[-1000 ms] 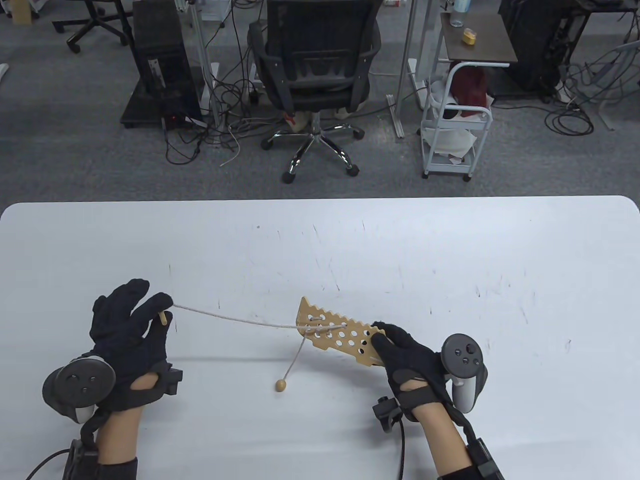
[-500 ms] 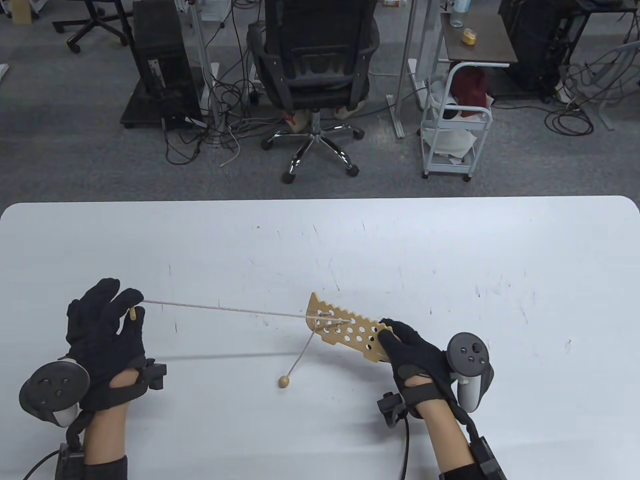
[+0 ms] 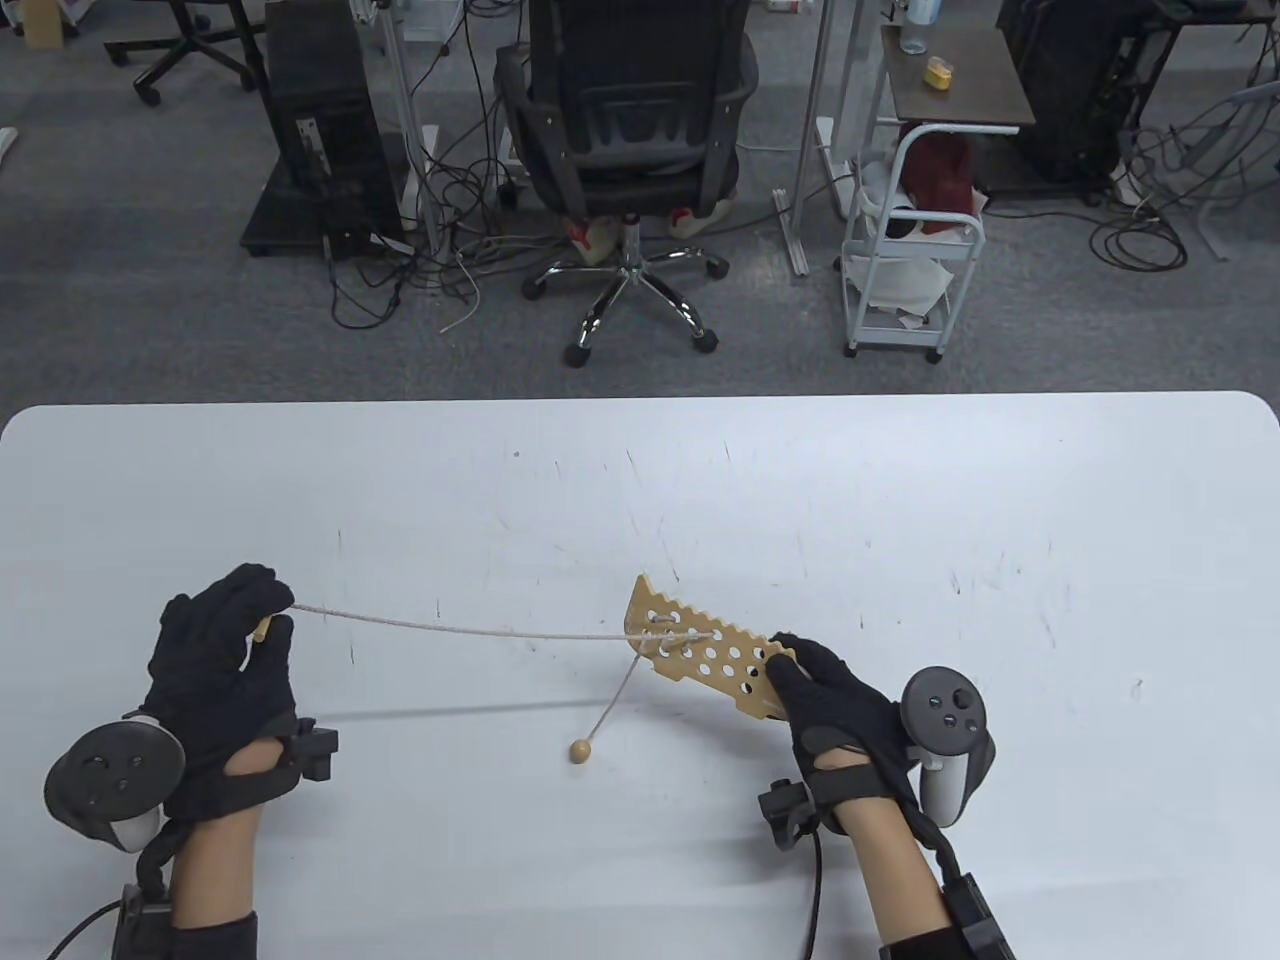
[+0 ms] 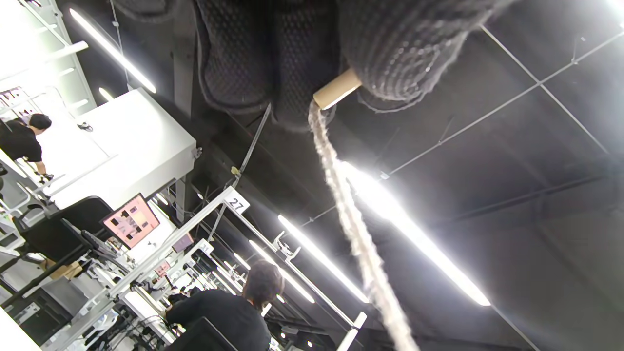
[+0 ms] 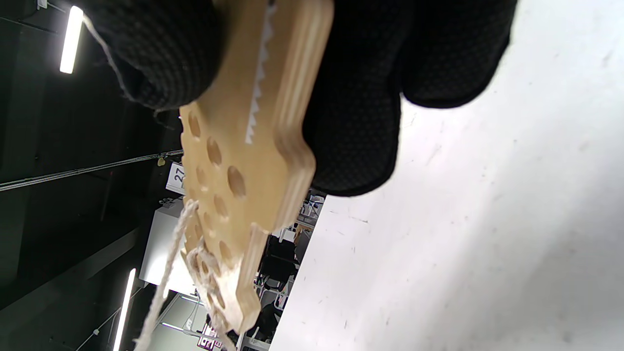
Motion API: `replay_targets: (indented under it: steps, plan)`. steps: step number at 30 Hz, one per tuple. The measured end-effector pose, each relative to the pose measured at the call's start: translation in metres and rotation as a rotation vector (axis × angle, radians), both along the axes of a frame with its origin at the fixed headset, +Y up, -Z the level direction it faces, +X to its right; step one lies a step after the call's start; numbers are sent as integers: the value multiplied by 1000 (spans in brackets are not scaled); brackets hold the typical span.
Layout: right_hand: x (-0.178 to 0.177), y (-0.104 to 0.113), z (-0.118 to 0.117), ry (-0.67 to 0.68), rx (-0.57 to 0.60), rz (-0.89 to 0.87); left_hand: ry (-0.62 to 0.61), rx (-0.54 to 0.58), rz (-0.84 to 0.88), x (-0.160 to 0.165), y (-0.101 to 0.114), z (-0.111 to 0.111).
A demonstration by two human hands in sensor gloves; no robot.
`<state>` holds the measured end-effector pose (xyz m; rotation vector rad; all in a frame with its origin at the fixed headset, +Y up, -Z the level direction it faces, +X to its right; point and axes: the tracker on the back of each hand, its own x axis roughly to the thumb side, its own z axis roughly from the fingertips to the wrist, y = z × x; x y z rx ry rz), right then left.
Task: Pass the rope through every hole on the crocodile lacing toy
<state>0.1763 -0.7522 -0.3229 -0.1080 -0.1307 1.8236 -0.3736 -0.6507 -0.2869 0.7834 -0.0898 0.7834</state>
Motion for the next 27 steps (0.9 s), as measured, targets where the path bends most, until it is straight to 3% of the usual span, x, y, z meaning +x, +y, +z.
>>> replay_targets:
  steps: [27]
  plan:
    - [-32,8,11,118,75,53,-245,-169,-211,65,-20,-17]
